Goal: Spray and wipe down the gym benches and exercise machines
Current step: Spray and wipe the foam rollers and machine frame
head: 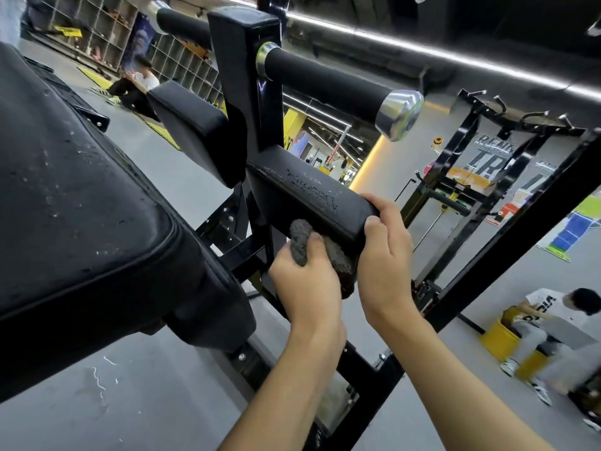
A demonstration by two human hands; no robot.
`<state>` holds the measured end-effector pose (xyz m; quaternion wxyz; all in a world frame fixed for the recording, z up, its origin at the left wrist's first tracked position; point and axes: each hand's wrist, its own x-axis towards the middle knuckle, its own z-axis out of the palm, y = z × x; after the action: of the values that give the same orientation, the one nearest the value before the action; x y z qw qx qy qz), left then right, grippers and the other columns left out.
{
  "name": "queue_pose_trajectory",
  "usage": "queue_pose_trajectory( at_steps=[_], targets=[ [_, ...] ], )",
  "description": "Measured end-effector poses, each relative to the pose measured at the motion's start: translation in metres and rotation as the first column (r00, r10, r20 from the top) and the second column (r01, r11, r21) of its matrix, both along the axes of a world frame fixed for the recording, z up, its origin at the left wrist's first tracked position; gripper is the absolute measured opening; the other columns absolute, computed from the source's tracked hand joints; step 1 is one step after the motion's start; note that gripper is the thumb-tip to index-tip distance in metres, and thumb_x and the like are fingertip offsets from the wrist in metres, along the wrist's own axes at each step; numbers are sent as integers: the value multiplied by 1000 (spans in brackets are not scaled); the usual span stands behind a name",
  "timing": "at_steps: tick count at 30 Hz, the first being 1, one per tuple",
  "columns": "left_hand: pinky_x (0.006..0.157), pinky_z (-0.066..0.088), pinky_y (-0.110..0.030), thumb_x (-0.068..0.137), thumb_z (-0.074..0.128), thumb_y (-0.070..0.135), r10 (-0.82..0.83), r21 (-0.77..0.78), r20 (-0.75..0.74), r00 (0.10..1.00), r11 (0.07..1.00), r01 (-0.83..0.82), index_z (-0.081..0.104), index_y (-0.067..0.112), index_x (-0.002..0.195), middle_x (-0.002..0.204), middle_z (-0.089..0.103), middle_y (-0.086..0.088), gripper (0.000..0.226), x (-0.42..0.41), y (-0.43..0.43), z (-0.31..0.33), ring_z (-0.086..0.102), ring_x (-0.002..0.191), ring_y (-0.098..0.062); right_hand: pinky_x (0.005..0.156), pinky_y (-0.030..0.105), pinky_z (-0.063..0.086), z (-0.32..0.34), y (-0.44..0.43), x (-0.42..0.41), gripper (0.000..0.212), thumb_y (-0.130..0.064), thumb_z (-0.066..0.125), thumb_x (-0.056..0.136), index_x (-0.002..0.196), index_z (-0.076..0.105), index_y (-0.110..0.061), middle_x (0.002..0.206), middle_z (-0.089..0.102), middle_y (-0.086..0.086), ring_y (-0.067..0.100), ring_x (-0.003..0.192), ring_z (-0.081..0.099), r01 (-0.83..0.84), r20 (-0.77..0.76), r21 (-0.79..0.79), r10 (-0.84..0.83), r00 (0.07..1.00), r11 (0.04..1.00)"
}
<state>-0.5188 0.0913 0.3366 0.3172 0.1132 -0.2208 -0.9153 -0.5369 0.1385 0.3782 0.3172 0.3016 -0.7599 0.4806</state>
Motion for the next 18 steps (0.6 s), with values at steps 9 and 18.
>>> queue_pose_trajectory(
  at_steps=[9, 18],
  targets=[
    [75, 58, -31, 97, 61, 17, 286, -117, -36, 958, 950, -288, 69, 19, 93, 87, 73, 0, 9, -16, 2, -7, 70, 82, -19, 82, 47, 50, -3, -2, -3, 39, -25, 35, 92, 120, 61, -19, 91, 62, -10, 10, 84, 57, 25, -17, -19, -25, 1000, 1000],
    [65, 54, -26, 97, 47, -2, -127, 106, 158, 979, 988, 111, 67, 9, 85, 84, 70, -5, 26, -70, -14, -28, 67, 79, -19, 75, 19, 44, -2, -1, -3, 39, -24, 33, 93, 122, 59, -18, 98, 59, -13, 1, 90, 53, 12, -34, 6, -12, 999, 1000]
  ],
)
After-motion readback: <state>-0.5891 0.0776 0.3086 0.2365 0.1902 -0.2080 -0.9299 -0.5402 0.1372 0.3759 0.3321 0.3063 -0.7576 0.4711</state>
